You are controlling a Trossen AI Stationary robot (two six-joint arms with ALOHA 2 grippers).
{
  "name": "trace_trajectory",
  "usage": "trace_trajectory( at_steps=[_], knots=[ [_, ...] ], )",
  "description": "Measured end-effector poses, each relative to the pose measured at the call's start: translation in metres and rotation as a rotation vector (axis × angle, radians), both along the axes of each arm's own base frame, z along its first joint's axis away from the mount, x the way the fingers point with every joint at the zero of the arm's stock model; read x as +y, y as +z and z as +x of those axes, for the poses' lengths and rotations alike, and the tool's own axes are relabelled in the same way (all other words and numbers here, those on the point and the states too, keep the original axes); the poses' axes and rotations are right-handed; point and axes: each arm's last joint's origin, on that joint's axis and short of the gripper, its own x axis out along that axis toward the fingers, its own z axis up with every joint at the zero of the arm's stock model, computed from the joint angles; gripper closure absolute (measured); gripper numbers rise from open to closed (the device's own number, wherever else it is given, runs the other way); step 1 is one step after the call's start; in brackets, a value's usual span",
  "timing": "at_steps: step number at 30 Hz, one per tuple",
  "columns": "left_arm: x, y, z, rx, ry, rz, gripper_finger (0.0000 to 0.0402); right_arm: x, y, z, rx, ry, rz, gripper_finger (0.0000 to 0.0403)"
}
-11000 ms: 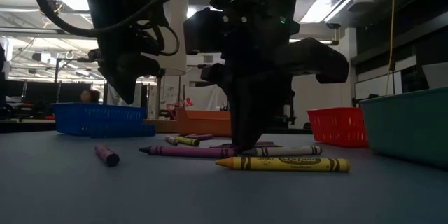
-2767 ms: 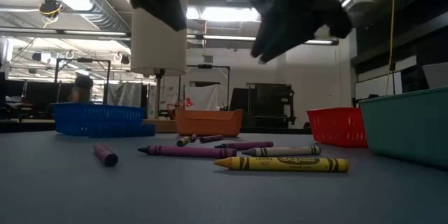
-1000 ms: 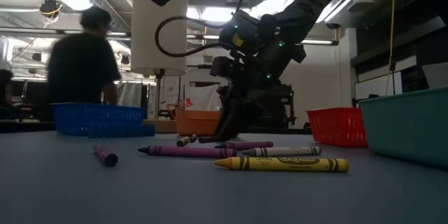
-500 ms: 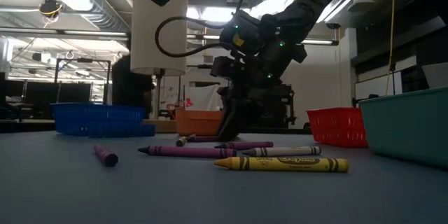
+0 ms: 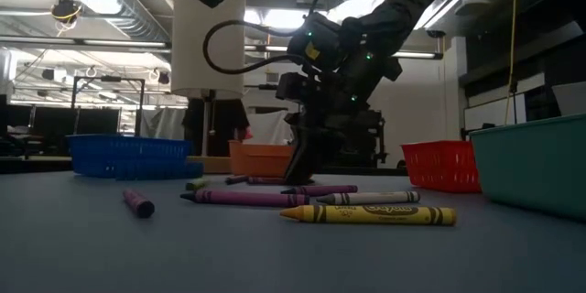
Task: Sort crayons
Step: Put the violet crayon into the red bin
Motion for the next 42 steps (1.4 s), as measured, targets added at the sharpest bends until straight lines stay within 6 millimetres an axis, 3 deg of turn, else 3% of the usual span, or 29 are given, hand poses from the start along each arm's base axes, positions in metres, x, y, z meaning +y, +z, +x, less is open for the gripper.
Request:
trace_trajectory(
  at_steps=[5,15,24,32,42],
  knots=[
    [0.0,0.0,0.0,0.0,0.0,0.0,0.031,0.001,0.018,-0.011,0.031,-0.004,-0.003,0.0377],
    [0.0,0.0,0.0,0.004,-0.004,-0.008,0.031,0.007,0.079,-0.049,0.126,0.003,0.002,0.0376],
    [0.0,0.0,0.0,-0.006,0.013,-0.025,0.031,0.038,0.123,-0.085,0.158,0.046,-0.064,0.0375],
    [0.001,-0.001,-0.002,-0.038,0.103,-0.094,0.031,0.062,0.14,-0.12,0.305,-0.011,-0.149,0.0375],
    [0.005,-0.006,-0.011,-0.022,0.265,-0.155,0.031,0.071,0.14,-0.153,0.493,-0.138,-0.204,0.0375]
  ],
)
